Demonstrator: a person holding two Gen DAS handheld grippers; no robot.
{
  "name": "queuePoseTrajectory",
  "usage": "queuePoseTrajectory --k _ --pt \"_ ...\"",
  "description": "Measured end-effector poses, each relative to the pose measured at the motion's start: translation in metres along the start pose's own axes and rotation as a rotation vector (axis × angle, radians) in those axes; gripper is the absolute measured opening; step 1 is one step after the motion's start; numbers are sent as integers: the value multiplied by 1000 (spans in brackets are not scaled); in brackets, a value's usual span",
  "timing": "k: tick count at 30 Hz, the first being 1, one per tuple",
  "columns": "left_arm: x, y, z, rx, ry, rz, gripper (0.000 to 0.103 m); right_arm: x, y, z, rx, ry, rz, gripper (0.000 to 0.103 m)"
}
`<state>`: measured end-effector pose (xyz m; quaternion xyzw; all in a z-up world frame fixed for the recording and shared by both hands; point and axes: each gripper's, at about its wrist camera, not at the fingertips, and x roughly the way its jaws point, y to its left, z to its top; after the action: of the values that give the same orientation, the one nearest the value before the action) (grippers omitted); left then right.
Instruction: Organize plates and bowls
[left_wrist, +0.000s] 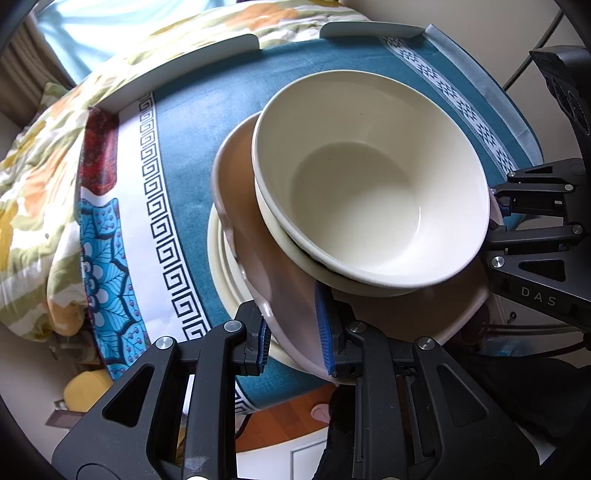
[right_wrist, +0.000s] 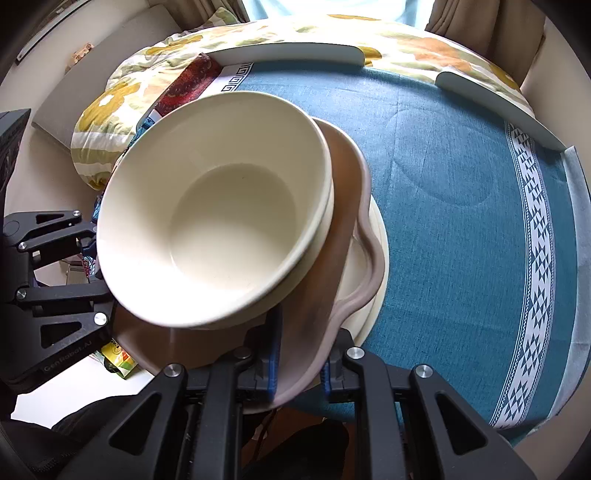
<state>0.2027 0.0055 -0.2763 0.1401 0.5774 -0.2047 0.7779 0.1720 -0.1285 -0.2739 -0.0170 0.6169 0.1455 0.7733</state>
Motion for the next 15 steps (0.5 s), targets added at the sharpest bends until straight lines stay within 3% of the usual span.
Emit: queuePoseTrajectory --k 6,15 --pt "-7 -3 5 35 10 78 20 -7 -2 5 19 24 -40 19" --pt "-24 -2 4 28 21 73 20 -31 -3 4 35 13 -52 20"
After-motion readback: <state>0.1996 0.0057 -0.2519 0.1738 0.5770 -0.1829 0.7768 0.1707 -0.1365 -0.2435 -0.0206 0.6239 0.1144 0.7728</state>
